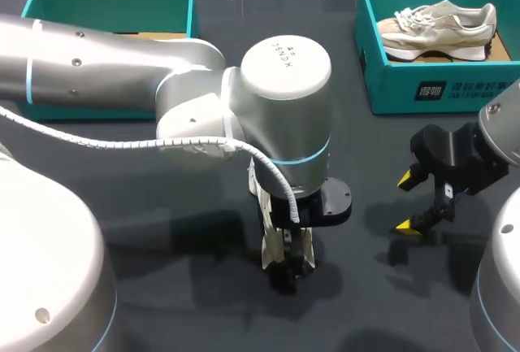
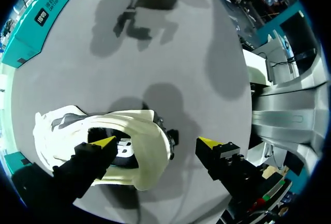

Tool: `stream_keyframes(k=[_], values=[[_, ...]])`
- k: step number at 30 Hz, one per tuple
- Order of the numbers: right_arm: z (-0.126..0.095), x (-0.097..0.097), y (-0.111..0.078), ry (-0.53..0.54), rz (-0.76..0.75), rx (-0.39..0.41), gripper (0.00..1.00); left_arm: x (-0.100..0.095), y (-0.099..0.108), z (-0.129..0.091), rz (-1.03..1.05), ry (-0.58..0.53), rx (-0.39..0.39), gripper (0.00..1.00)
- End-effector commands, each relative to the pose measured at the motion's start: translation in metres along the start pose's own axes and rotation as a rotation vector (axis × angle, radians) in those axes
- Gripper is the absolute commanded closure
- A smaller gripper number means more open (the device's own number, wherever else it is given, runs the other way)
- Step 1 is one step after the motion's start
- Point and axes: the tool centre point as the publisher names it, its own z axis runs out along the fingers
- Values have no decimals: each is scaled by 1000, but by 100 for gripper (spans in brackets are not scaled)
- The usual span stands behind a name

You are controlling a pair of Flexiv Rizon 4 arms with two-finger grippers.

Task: Take the shoe out of the shoebox, open the shoe tongue, remove and reinsert the insole, then place the shoe into the shoebox

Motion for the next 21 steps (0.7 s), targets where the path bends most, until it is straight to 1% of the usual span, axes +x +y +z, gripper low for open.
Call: stream_keyframes(k=[1,5,7,11,15,17,21], values=[[-1,2,-1,-3,0,0,0,2,-2,9,-10,3,-1,0],[-1,2,-1,-3,0,0,0,2,-2,16,-27,6,-6,0],[-1,2,-1,-3,0,0,0,3,-3,20,-42,-8,-21,0],[-1,2,-1,-3,0,0,0,3,-4,27,-38,9,-25,2],[-1,2,-1,-3,0,0,0,4,-4,32,-40,16,-30,8],[-1,2,-1,-3,0,0,0,5,-5,34,-38,16,-38,18],[-1,2,-1,-3,0,0,0,5,-4,37,-34,15,-53,25]])
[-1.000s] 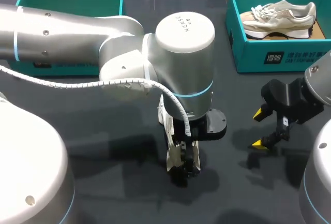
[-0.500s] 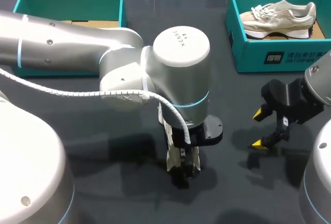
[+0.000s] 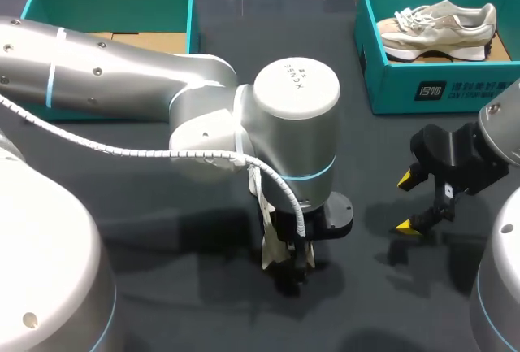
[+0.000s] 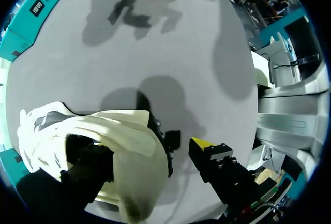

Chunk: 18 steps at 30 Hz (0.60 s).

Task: Take the shoe out of the shoebox, open the shoe tongue, remove and reinsert the insole, then place the shoe into the shoebox

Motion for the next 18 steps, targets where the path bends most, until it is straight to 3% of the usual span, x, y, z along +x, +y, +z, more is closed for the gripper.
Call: stream_keyframes(k=[1,8,18], values=[[-1,2,-1,-3,0,0,0,1,-5,6,-1,-4,-20,25],[-1,2,-1,-3,0,0,0,1,-1,6,-5,-5,-32,38],[-1,2,-1,-3,0,0,0,1,11,-1,6,-5,-39,34]])
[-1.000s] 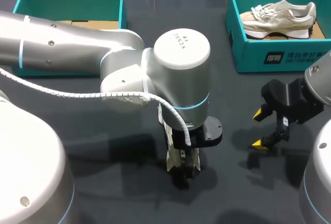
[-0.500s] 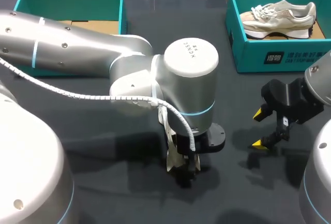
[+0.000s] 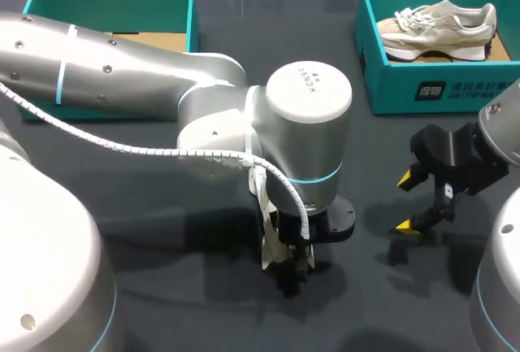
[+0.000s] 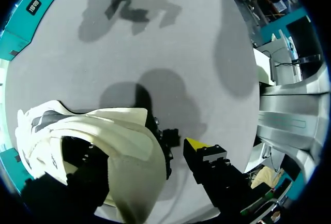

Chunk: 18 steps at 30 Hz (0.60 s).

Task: Take the shoe out of the shoebox, open the shoe tongue, remove and reinsert the insole, then place the shoe into the shoebox

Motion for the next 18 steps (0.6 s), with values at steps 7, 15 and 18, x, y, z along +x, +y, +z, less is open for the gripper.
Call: stream_keyframes(k=[7,15,18], values=[[-1,2,-1,-3,0,0,0,-3,14,-4,12,-8,-1,49],[-1,2,-1,-3,0,0,0,-5,15,-2,23,-4,-16,100],[-1,2,-1,-3,0,0,0,-3,17,-9,46,-7,-7,100]])
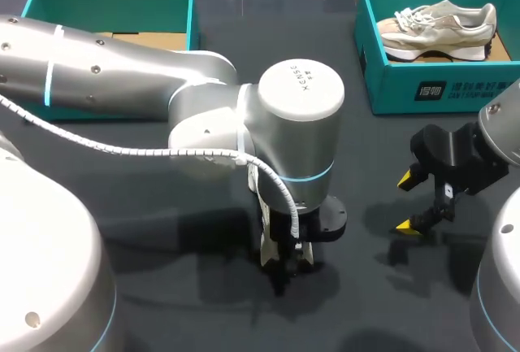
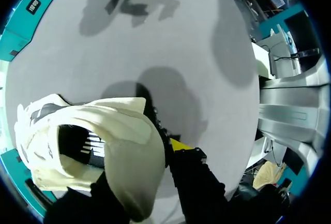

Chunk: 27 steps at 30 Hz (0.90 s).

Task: Take the shoe out of the shoebox, open the shoe tongue, remove and reinsert the insole, then place the shoe into the shoebox

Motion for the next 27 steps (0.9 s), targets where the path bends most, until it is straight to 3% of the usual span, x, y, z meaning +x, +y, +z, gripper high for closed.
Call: stream_keyframes(k=[1,9,27], values=[[-1,2,-1,-3,0,0,0,1,5,-11,18,-7,12,100],[-1,2,-1,-3,0,0,0,-1,17,-56,92,-7,12,100],[-1,2,-1,-3,0,0,0,-40,67,-184,200,2,-9,100]])
